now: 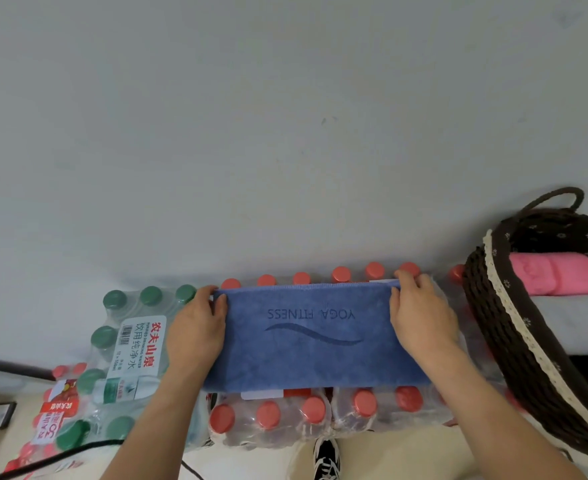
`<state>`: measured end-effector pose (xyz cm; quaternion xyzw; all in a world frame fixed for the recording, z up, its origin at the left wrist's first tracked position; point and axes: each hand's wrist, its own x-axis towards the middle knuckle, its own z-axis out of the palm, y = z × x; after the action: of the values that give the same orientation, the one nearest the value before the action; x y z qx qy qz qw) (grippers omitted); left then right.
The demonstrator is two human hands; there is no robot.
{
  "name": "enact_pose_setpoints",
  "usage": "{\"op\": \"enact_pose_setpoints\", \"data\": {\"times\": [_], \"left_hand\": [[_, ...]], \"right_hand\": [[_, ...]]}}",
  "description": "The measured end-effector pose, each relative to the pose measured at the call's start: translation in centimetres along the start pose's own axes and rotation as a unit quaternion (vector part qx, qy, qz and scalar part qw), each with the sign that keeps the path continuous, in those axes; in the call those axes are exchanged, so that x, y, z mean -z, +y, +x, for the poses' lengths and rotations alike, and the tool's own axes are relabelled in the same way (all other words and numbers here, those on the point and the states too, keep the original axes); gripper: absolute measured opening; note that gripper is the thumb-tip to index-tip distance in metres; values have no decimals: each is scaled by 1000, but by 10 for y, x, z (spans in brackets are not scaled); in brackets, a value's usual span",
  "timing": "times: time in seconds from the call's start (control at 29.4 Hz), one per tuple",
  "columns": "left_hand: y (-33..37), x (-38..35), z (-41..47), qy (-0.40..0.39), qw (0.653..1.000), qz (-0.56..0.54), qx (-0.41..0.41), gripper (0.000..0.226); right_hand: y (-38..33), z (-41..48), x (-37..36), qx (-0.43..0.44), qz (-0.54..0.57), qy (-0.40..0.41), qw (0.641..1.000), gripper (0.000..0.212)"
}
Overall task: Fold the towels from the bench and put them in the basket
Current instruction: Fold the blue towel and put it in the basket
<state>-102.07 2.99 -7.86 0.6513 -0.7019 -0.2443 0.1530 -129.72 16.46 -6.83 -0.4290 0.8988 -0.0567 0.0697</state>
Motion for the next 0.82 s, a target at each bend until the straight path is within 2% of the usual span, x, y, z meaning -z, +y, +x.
{"op": "enact_pose_setpoints", "data": {"times": [0.17,0.27,0.34,0.41,0.54,0.61,0.68,0.75,0.82], "left_hand": [[1,4,6,-11,997,-66,45,22],[3,11,11,-32,987,-127,87,19],[4,16,14,-55,984,-141,95,6],[7,23,16,-78,981,-144,101,10],[11,29,20,-99,969,-184,134,2],[13,33,22,-102,960,-223,132,2],[18,41,22,-105,945,-287,115,13],[28,57,20,-99,939,-321,67,26],[41,76,16,-58,946,-319,-2,31]], "right_hand": [[15,13,4,69,33,-25,997,30],[22,26,17,102,89,-102,986,15],[22,34,24,100,92,-149,979,21],[18,41,30,84,77,-189,975,28],[5,49,44,70,30,-236,969,18],[4,50,51,43,96,-231,967,12],[4,51,63,-20,244,-207,947,9],[4,51,84,-53,371,-146,915,16],[5,48,106,-27,421,-66,904,20]]}}
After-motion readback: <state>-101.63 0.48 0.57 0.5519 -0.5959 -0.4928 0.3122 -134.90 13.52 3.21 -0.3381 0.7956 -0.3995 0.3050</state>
